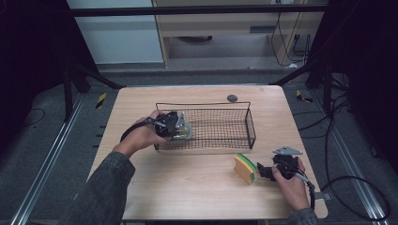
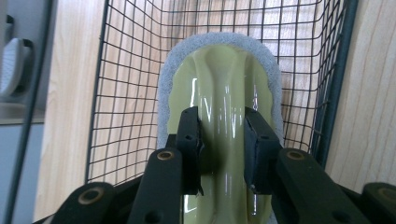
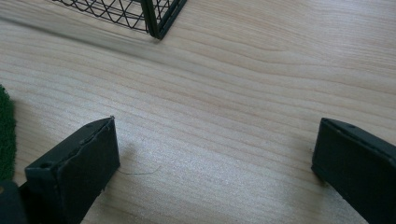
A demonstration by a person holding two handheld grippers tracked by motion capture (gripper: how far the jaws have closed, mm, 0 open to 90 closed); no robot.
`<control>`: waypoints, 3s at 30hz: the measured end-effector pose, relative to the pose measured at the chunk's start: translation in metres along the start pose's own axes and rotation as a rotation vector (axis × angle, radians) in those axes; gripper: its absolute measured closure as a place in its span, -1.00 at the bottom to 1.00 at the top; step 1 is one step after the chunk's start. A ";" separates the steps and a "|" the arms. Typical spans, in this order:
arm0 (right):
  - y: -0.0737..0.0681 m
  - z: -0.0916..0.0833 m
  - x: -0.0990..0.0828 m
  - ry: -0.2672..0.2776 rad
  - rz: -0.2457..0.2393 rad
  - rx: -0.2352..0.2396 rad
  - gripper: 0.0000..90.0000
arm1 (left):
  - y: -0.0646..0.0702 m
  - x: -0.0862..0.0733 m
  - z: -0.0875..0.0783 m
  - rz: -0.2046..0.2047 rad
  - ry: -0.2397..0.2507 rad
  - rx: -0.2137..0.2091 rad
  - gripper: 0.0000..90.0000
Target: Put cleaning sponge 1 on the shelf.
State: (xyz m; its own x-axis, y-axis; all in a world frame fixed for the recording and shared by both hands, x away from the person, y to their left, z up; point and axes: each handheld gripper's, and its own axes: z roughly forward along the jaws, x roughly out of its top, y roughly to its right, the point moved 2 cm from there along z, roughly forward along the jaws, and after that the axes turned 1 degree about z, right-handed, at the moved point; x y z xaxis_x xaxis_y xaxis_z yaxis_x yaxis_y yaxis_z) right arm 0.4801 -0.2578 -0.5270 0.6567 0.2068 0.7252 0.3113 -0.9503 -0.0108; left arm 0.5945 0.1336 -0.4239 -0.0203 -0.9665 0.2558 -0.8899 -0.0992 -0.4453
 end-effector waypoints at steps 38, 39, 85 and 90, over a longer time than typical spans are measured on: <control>0.000 0.000 0.000 0.000 0.000 0.000 -0.98 | -0.008 0.009 -0.031 -0.142 0.114 0.046 -0.09; 0.000 0.000 0.000 0.000 0.000 0.000 -0.98 | -0.008 0.009 -0.031 -0.157 0.114 0.055 -0.09; 0.000 0.000 0.000 0.000 0.001 -0.001 -0.98 | 0.077 -0.095 -0.053 -0.717 0.253 0.090 -0.88; 0.000 0.000 0.000 0.000 0.002 -0.002 -0.98 | 0.083 -0.111 -0.047 -0.750 0.232 0.083 -0.89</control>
State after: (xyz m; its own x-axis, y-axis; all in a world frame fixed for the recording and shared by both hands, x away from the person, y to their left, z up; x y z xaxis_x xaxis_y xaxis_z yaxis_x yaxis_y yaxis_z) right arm 0.4800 -0.2577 -0.5270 0.6573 0.2052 0.7252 0.3089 -0.9510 -0.0109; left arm 0.5010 0.2434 -0.4491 0.4693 -0.5612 0.6818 -0.6668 -0.7314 -0.1431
